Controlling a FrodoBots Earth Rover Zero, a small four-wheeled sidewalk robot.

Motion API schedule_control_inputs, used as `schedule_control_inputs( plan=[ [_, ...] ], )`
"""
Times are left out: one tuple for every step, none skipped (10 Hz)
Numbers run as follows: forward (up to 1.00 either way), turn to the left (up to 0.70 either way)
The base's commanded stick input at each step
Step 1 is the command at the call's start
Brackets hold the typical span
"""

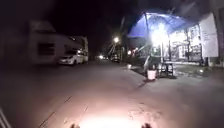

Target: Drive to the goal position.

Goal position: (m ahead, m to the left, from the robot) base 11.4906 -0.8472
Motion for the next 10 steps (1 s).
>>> schedule_control_inputs(
  plan=[
    [0.70,0.00],
    [0.70,0.00],
    [0.70,0.00],
    [0.70,0.00],
    [0.70,0.00],
    [0.70,0.00],
    [0.70,0.00],
    [0.70,0.00],
    [0.70,0.00],
    [0.70,0.00]
  ],
)
